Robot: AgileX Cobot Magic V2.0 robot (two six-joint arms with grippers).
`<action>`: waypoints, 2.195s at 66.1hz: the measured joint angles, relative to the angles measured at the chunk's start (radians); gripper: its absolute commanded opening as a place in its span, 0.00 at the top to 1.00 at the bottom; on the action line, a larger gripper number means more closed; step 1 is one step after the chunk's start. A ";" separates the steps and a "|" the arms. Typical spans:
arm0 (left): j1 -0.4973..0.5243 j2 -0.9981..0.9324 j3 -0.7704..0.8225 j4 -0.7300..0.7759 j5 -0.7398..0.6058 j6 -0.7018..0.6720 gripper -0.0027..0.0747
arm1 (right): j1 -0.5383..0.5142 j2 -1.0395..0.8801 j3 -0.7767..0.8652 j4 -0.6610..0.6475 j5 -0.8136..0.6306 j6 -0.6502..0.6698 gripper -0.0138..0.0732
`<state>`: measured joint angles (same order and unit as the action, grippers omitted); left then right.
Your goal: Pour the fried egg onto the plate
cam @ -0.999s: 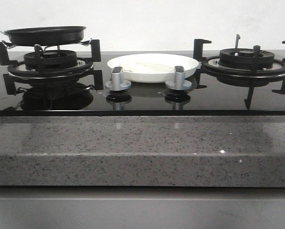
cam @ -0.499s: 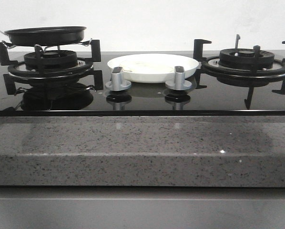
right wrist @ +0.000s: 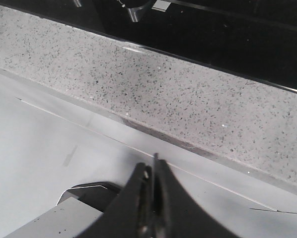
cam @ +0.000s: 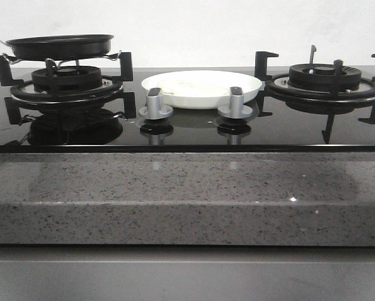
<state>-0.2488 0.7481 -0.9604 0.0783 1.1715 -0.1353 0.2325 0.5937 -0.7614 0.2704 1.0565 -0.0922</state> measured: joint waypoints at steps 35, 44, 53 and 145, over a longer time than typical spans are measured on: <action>0.000 0.000 0.000 0.000 0.000 0.000 0.99 | 0.000 0.000 0.002 0.000 0.000 0.000 0.92; 0.000 0.000 0.000 0.000 0.000 0.000 0.99 | 0.000 0.000 0.002 0.000 0.002 -0.005 0.92; 0.003 -0.032 0.002 0.000 -0.005 0.000 0.99 | 0.000 0.000 0.002 0.000 0.002 -0.005 0.92; 0.223 -0.752 0.967 0.003 -1.172 0.000 0.99 | 0.000 -0.001 0.002 0.000 0.002 0.000 0.92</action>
<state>-0.0258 -0.0037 0.0063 0.0813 0.0000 -0.1349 0.2325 0.5924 -0.7599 0.2704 1.0585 -0.0926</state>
